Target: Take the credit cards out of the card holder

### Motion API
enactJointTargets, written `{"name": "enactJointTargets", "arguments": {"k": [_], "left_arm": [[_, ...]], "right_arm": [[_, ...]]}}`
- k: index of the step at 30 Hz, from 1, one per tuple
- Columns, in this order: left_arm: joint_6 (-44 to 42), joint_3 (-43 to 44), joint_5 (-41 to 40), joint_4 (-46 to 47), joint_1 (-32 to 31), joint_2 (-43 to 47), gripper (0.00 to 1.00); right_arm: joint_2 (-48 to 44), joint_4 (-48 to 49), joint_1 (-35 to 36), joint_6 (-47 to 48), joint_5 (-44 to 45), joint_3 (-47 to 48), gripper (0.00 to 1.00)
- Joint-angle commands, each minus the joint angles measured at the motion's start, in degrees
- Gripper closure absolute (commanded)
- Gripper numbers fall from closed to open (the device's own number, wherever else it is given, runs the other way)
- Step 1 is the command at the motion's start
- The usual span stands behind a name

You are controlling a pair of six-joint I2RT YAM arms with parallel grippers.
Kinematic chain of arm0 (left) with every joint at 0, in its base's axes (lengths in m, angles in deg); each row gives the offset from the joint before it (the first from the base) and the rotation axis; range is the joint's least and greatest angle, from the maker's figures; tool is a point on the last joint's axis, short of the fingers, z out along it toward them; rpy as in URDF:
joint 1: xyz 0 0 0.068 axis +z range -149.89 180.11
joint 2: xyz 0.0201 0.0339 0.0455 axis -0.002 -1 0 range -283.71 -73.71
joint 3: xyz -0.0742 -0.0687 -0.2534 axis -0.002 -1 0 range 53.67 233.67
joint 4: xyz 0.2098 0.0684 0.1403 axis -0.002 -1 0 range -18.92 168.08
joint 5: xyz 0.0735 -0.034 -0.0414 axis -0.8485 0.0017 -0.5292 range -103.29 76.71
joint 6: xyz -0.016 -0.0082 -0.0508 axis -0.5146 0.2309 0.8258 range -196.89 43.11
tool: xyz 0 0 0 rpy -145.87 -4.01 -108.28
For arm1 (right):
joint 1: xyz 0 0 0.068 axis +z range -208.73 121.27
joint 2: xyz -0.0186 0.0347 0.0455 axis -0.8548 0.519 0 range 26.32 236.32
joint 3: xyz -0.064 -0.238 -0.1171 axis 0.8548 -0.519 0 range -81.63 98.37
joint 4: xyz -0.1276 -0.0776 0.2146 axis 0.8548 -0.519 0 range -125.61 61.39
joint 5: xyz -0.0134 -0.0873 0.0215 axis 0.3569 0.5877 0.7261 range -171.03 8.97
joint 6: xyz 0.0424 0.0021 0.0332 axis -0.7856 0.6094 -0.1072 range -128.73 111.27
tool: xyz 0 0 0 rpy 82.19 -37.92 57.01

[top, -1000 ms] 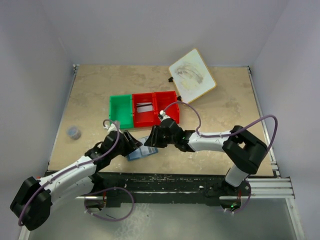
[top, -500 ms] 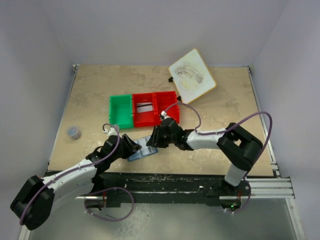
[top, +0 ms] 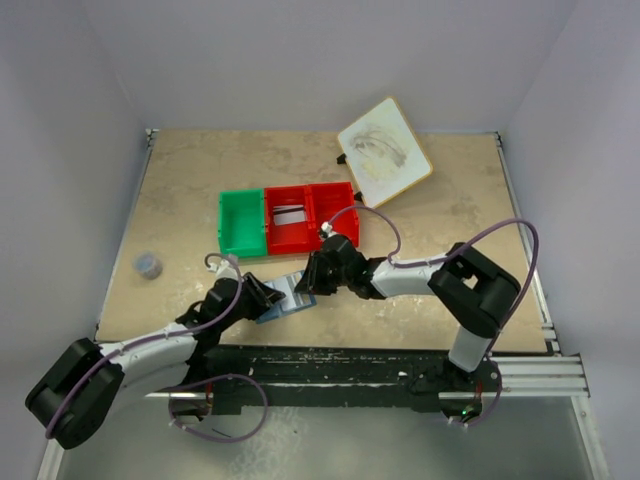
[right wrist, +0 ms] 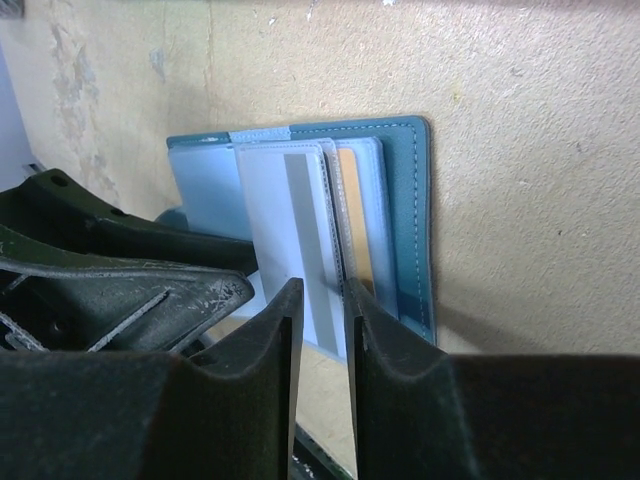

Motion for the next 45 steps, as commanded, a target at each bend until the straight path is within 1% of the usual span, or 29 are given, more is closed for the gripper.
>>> {"name": "enactJointTargets", "arguments": {"k": [1, 3, 6, 9, 13, 15, 18, 20, 23, 24, 28, 30, 32, 37, 42, 45], "left_arm": [[1.7, -2.6, 1.7, 4.4, 0.4, -0.4, 0.68], [2.2, -3.0, 1.6, 4.9, 0.6, 0.7, 0.7], [2.7, -3.6, 1.4, 5.0, 1.0, 2.3, 0.71], [3.5, -4.9, 1.4, 6.7, 1.3, 2.8, 0.74], [5.0, -7.0, 2.3, 12.8, 1.6, 2.6, 0.75], [4.8, -6.8, 2.3, 12.7, 1.6, 2.3, 0.76], [5.0, -7.5, 2.0, 13.7, 1.6, 2.4, 0.82], [5.7, -8.1, 1.7, 14.8, 1.6, 2.6, 0.83], [6.0, -8.4, 2.4, 16.6, 1.6, 2.9, 0.87], [6.1, -8.5, 2.6, 17.2, 1.6, 2.9, 0.87], [5.5, -8.1, 3.4, 18.1, 1.6, 1.8, 0.8], [5.5, -8.1, 3.8, 19.3, 1.6, 0.7, 0.79], [5.2, -8.0, 4.5, 21.0, 1.6, -0.7, 0.79], [4.3, -7.5, 5.8, 22.0, 1.6, -3.0, 0.81], [3.1, -6.3, 9.2, 23.5, 1.6, -4.8, 0.83], [1.8, -5.4, 8.7, 20.4, 1.6, -4.9, 0.85]], "right_arm": [[1.5, -0.2, 0.0, 1.1, -1.2, 1.3, 0.77], [2.2, -0.4, 0.0, 1.4, -1.3, 1.2, 0.81], [2.9, 0.1, 0.0, 1.6, -1.4, 1.0, 0.83], [3.4, 1.1, 0.1, 1.4, -1.3, 0.8, 0.84], [3.9, 1.4, 0.1, 1.2, -1.5, 0.9, 0.85], [4.0, 1.4, 0.1, 1.0, -1.6, 0.8, 0.85], [4.0, 1.6, 0.1, 1.0, -1.8, 0.8, 0.85], [4.0, 1.7, 0.1, 1.0, -2.0, 0.9, 0.85], [4.3, 1.6, 0.1, 1.0, -2.4, 0.9, 0.86], [4.5, 1.9, 0.1, 1.0, -2.6, 0.8, 0.86], [4.8, 3.8, 0.1, 0.4, -3.8, 0.5, 0.86], [4.8, 3.9, 0.1, 0.3, -3.9, 0.5, 0.86], [4.8, 4.1, 0.1, 0.5, -4.3, 0.6, 0.86], [4.5, 5.2, 0.0, 0.5, -4.9, 0.4, 0.85], [5.5, 6.3, 0.1, 0.7, -6.0, 0.8, 0.85], [6.2, 6.7, 0.1, 0.7, -6.5, 1.1, 0.85]]}}
